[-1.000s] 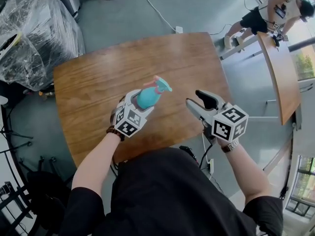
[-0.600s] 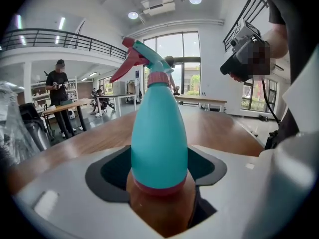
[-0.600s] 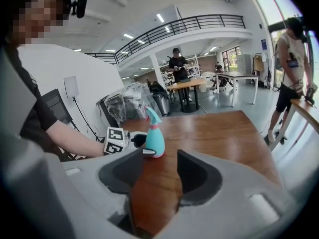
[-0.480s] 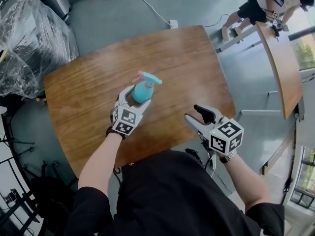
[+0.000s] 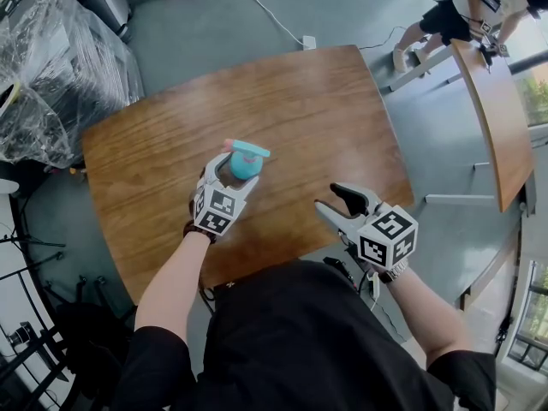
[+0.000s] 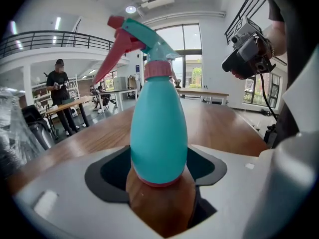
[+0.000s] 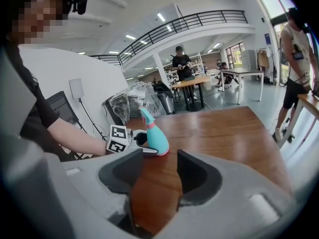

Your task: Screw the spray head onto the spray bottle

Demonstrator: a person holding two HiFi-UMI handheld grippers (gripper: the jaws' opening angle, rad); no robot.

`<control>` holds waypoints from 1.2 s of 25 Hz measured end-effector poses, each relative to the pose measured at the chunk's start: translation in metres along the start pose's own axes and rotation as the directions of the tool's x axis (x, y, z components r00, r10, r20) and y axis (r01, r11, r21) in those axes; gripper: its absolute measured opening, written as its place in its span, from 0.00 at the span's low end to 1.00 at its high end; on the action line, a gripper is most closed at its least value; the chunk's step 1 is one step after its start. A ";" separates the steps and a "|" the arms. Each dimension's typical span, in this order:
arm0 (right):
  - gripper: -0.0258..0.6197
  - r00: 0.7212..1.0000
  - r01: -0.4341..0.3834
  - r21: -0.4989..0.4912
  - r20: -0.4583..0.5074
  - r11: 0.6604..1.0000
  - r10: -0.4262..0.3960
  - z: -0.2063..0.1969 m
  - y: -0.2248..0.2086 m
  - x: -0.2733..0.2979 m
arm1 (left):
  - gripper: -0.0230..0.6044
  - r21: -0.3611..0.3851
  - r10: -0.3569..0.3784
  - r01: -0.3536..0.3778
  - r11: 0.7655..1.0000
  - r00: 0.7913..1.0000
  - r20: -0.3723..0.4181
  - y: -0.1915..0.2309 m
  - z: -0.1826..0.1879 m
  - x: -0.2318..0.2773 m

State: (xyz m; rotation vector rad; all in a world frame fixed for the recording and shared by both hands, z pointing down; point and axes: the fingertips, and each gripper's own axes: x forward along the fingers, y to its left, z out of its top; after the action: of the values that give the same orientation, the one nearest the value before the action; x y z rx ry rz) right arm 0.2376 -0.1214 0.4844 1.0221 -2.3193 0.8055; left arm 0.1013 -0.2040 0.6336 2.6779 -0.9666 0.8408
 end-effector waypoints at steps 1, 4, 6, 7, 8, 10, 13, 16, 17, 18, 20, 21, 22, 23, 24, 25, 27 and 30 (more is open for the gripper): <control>0.36 1.000 -0.001 0.001 0.001 1.000 0.001 -0.001 0.000 0.000 | 0.63 -0.006 0.002 -0.002 1.000 1.000 -0.008 0.001 -0.003 0.000; 0.36 1.000 -0.002 0.006 0.005 1.000 0.002 -0.002 0.002 -0.002 | 0.64 -0.026 0.009 -0.010 1.000 1.000 -0.017 0.004 -0.007 -0.002; 0.36 1.000 -0.001 0.009 0.008 1.000 0.001 -0.003 0.004 -0.002 | 0.64 -0.021 0.011 -0.011 1.000 1.000 -0.023 0.005 -0.007 -0.003; 0.36 1.000 0.000 0.011 0.011 1.000 0.000 -0.003 0.005 -0.002 | 0.64 -0.021 0.010 -0.011 1.000 1.000 -0.027 0.005 -0.007 -0.003; 0.36 1.000 0.001 0.013 0.014 1.000 -0.002 -0.003 0.006 -0.002 | 0.64 -0.023 0.009 -0.010 1.000 0.999 -0.031 0.005 -0.008 -0.003; 0.36 1.000 0.003 0.016 0.023 1.000 -0.003 -0.003 0.009 -0.002 | 0.64 -0.023 0.006 -0.007 1.000 0.999 -0.037 0.004 -0.008 -0.005; 0.36 0.999 0.000 0.019 0.037 1.000 -0.001 -0.003 0.017 0.001 | 0.69 -0.017 0.006 -0.006 1.000 0.999 -0.037 0.004 -0.008 -0.015; 0.36 0.999 -0.008 0.018 0.051 1.000 0.007 -0.001 0.028 0.009 | 0.69 -0.033 0.021 -0.022 0.999 0.999 -0.032 0.009 -0.010 -0.033; 0.36 0.998 -0.011 0.015 0.057 1.000 0.010 0.000 0.033 0.013 | 0.69 -0.041 0.028 -0.029 0.999 0.999 -0.026 0.010 -0.009 -0.041; 0.36 0.998 -0.013 0.010 0.064 1.000 0.013 0.001 0.039 0.017 | 0.68 -0.046 0.033 -0.034 0.998 0.999 -0.017 0.012 -0.008 -0.051; 0.33 0.997 -0.015 -0.005 0.081 1.000 0.016 0.004 0.052 0.027 | 0.64 -0.052 0.040 -0.039 0.998 0.999 0.005 0.012 -0.002 -0.072; 0.31 0.996 -0.014 -0.015 0.093 1.000 0.016 0.006 0.059 0.031 | 0.61 -0.057 0.040 -0.039 0.998 0.999 0.017 0.011 0.001 -0.083; 0.27 0.994 -0.011 -0.025 0.107 1.000 0.014 0.009 0.066 0.036 | 0.59 -0.065 0.038 -0.036 0.997 0.999 0.028 0.009 0.005 -0.093; 0.22 0.993 -0.005 -0.036 0.121 0.999 0.009 0.013 0.072 0.040 | 0.54 -0.076 0.033 -0.030 0.997 0.999 0.039 0.007 0.010 -0.102; 0.15 0.991 0.004 -0.047 0.136 0.999 0.003 0.018 0.078 0.044 | 0.48 -0.089 0.025 -0.020 0.996 0.999 0.047 0.004 0.016 -0.111; 0.09 0.989 0.013 -0.057 0.149 0.998 -0.004 0.022 0.084 0.049 | 0.41 -0.101 0.011 -0.005 0.995 0.999 0.052 0.000 0.021 -0.118; 0.03 0.986 0.026 -0.073 0.169 0.997 -0.014 0.029 0.096 0.056 | 0.23 -0.120 -0.027 0.035 0.992 0.997 0.069 -0.007 0.034 -0.131; 0.03 0.982 0.029 -0.096 0.190 0.995 -0.010 0.036 0.117 0.067 | 0.06 -0.159 -0.088 0.104 0.982 0.990 0.108 -0.016 0.055 -0.150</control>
State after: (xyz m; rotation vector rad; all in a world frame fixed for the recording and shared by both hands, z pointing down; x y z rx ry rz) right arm 0.1002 -0.1147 0.4634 1.1190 -2.4766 0.6019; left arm 0.0416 -0.1302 0.5044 2.6218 -0.8774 0.5848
